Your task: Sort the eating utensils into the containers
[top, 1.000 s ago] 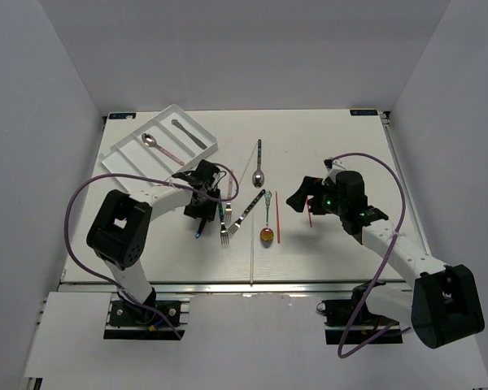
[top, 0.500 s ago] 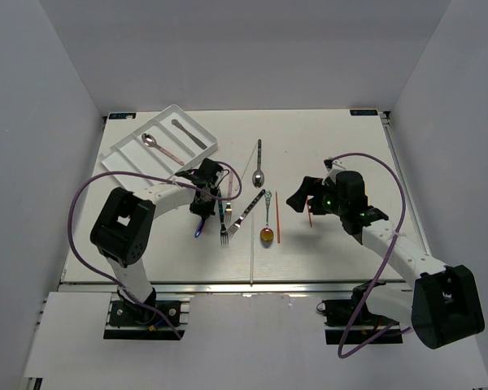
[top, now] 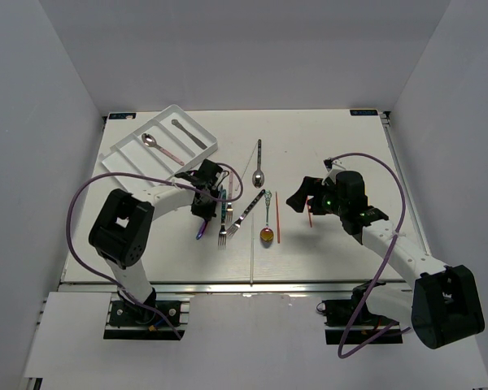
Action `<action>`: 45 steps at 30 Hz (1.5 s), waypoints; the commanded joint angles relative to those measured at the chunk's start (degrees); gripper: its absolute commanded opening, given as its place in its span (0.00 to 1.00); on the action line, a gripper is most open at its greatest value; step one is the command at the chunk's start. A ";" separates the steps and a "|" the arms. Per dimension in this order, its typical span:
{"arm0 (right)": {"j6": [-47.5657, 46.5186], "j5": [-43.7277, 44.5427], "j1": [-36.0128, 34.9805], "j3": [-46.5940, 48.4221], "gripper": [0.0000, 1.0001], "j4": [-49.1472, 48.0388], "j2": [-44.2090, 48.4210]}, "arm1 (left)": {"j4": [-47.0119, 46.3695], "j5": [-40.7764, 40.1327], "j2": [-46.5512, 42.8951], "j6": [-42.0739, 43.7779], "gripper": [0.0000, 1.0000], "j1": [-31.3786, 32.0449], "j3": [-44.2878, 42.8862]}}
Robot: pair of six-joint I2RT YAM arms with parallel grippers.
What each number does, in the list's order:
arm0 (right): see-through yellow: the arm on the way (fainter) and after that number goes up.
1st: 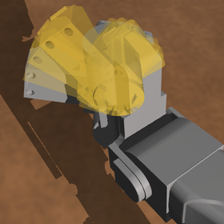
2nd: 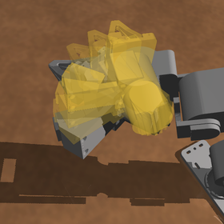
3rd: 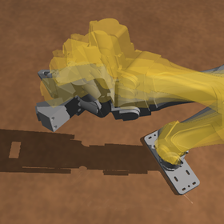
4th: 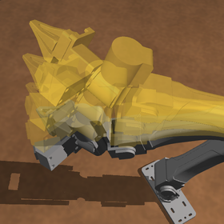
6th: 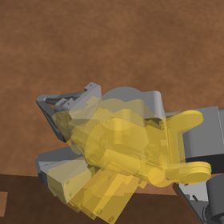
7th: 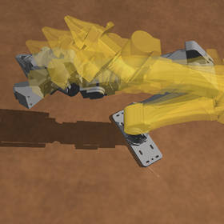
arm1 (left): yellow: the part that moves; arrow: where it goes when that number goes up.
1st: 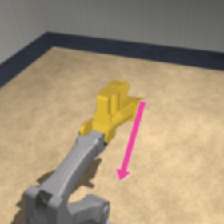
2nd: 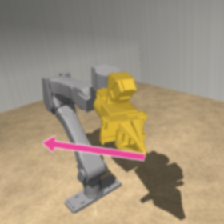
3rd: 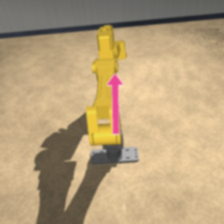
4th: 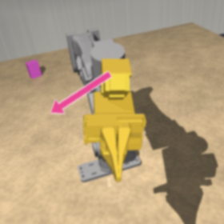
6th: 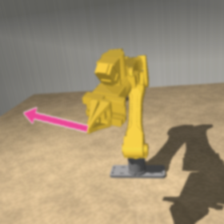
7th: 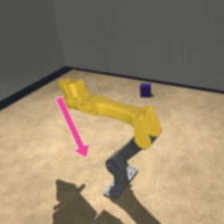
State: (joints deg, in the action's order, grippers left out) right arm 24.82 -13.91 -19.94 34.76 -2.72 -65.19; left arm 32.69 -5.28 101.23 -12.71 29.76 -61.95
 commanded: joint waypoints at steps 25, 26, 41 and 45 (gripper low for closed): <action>-0.82 -1.47 -0.18 1.01 0.89 -0.71 -0.20 | -1.22 -3.33 -10.09 -2.93 0.00 0.39 -3.34; -0.82 -1.38 -0.18 1.01 0.89 -0.62 -0.12 | -1.31 -3.94 -10.44 -3.54 0.00 0.39 -3.96; -0.91 -1.56 -0.10 1.01 0.89 -0.71 -0.03 | -6.76 -11.86 3.08 -13.74 0.00 -7.60 -33.54; -0.83 -1.64 -0.18 0.92 0.88 -0.71 -0.03 | -7.99 -11.06 11.16 -17.35 0.00 -10.95 -44.90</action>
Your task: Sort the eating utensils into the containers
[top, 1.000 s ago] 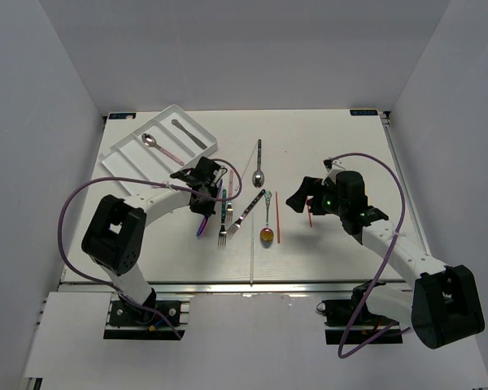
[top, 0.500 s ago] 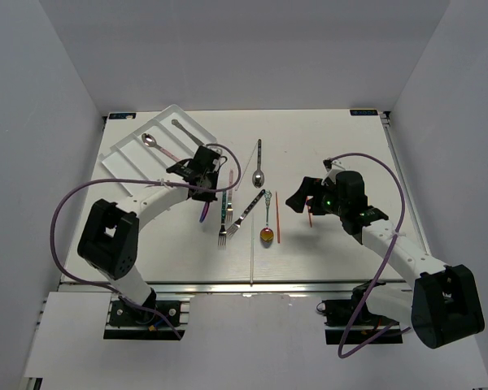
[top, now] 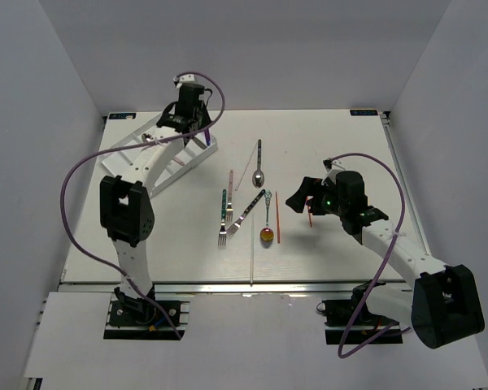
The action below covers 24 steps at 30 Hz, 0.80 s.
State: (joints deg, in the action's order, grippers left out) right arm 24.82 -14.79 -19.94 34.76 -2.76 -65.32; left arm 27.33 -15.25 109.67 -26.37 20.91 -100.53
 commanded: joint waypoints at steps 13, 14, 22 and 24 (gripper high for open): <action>-0.91 -0.42 -0.18 0.66 0.89 -0.57 0.46 | -21.51 -0.14 16.98 -8.61 0.00 -10.18 -9.52; -0.91 -0.33 -0.10 0.74 0.89 -0.57 0.37 | -25.53 1.17 17.24 -9.31 0.00 -10.27 -8.55; -1.09 0.46 -0.18 0.83 0.89 -0.31 0.02 | -29.96 1.09 19.97 -13.88 0.00 -11.15 -3.98; -1.09 0.46 -0.10 0.92 0.89 -0.31 -0.42 | -30.58 0.66 19.53 -14.41 0.14 -11.24 -2.83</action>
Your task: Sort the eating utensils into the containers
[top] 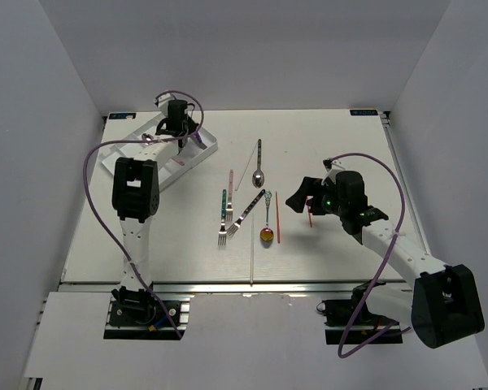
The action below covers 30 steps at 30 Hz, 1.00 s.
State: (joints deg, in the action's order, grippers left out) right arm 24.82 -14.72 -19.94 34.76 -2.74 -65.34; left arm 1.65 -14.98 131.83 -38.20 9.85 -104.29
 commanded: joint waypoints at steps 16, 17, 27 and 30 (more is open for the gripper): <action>0.32 1.44 -1.41 4.16 0.88 0.37 -1.72 | 0.50 -0.66 -33.46 0.30 0.98 0.96 19.38; 0.49 2.41 -2.98 4.96 0.88 1.41 -2.59 | 2.90 -1.18 -38.35 1.10 0.98 1.92 20.43; 0.84 28.77 -13.19 29.63 0.85 14.76 -22.17 | 25.82 -6.47 -65.89 9.69 0.98 5.53 42.06; -0.20 32.12 -13.80 40.62 0.81 18.02 -32.63 | 29.89 -0.68 -71.16 18.57 0.98 5.71 44.43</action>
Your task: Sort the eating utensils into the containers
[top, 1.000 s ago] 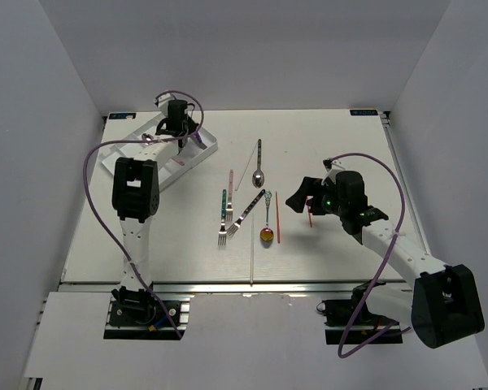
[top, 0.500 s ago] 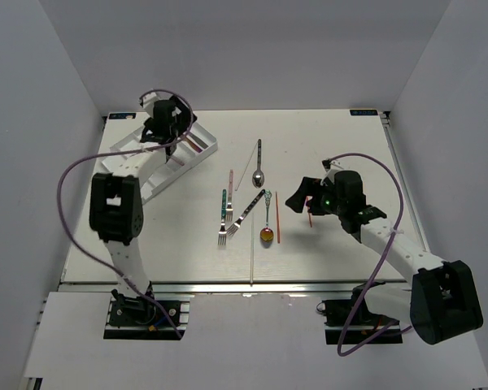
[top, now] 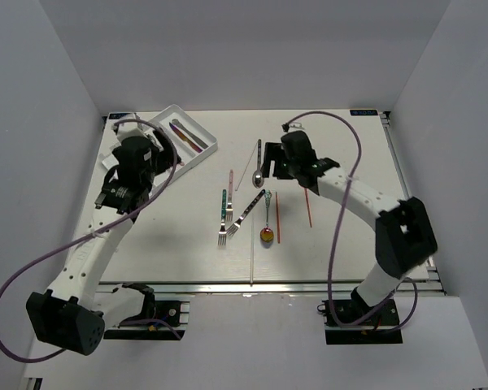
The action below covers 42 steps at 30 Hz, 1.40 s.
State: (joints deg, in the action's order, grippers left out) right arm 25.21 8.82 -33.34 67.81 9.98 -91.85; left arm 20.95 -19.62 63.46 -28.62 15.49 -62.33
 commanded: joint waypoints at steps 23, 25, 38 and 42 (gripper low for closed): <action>-5.97 14.40 -0.76 50.77 0.44 19.99 -48.95 | 4.36 6.52 -14.95 11.48 0.98 0.25 19.52; -5.09 13.60 -0.23 49.18 0.37 19.47 -48.07 | 4.36 6.69 -14.95 11.48 0.98 0.25 19.52; -8.33 3.93 3.99 47.06 0.00 11.74 -36.83 | -12.90 20.48 -11.61 -6.43 0.98 0.25 20.84; -9.65 -1.77 3.99 43.48 0.00 11.12 -27.10 | -30.06 28.92 -8.01 -15.04 0.98 0.33 23.04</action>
State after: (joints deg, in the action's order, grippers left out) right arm 17.82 12.75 -28.75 112.42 24.91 -130.87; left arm 7.77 0.84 53.15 -34.44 15.81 -40.64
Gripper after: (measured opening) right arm 0.169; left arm 0.982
